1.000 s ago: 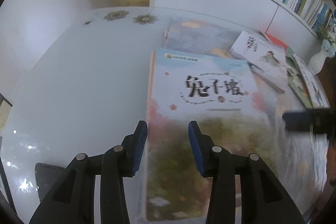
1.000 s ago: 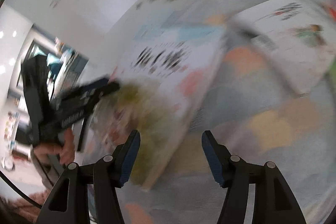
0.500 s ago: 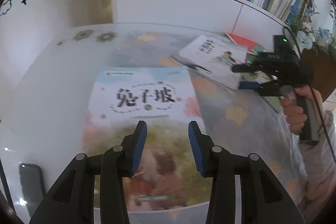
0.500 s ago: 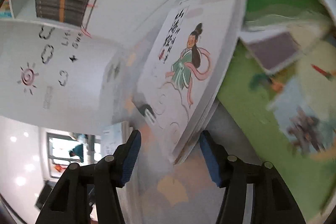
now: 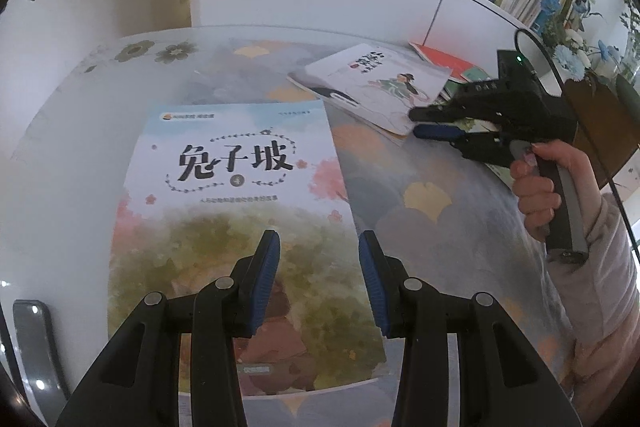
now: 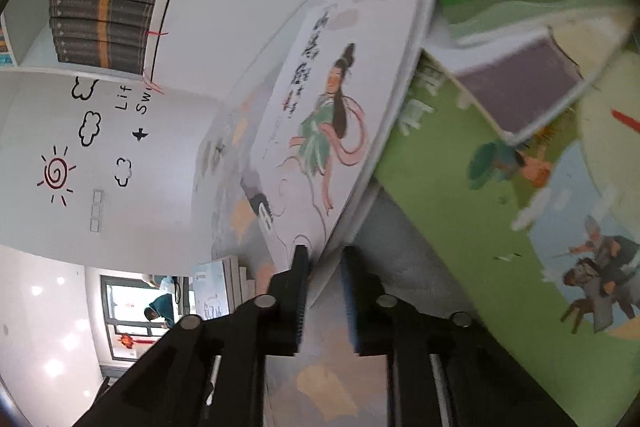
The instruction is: Organize books
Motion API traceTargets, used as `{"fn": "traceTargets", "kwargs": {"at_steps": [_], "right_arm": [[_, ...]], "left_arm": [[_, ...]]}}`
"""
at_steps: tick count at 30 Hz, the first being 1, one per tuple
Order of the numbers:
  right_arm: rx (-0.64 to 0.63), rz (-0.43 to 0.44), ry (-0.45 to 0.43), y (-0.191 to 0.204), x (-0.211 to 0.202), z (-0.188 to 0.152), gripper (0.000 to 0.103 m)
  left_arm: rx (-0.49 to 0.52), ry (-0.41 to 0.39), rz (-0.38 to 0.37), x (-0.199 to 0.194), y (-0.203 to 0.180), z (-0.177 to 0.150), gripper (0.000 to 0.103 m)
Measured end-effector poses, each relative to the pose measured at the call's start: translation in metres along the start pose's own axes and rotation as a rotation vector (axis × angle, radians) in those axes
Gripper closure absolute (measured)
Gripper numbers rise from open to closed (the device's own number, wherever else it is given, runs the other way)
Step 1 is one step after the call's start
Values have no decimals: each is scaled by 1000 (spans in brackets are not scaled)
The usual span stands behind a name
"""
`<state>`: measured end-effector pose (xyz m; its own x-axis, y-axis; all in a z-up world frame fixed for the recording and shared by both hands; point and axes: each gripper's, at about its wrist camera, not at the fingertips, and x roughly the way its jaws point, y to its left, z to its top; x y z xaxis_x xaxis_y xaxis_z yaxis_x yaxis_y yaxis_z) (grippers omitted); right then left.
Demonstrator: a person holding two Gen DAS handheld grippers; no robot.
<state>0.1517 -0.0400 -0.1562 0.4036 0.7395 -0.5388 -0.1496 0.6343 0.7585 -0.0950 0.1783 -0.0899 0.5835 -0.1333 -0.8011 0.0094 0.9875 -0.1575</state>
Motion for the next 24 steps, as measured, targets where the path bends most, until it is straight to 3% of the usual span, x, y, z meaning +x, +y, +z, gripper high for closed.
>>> {"fn": "traceTargets", "kwargs": {"at_steps": [1,2,7,12,15,18,21,24], "right_arm": [[-2,-7,-7,1,1,1,86],[-20,-48,-29,4,2,1,97],[-118,-115,-100,12,-2,-14,103],[-152,-87,-33,5,-16,-42,103],[-116,-87,-34,-10,-34,-46,103],[-69,-83,-19,-21,-43,-41,101],[-62,-93,-34,-15,-44,-32,92],[-64,-64,-59,-4,-43,-25,70]], "left_arm": [[-1,1,0,0,-1,-1,65],[-2,3,-2,0,-1,-2,65],[-11,9,-6,-2,-4,-5,65],[19,14,-21,-7,-12,0,65],[68,3,-47,-6,-18,27,65],[71,29,-84,14,-20,80,65],[68,66,-112,54,-9,131,65],[77,83,-66,100,3,172,65]]}}
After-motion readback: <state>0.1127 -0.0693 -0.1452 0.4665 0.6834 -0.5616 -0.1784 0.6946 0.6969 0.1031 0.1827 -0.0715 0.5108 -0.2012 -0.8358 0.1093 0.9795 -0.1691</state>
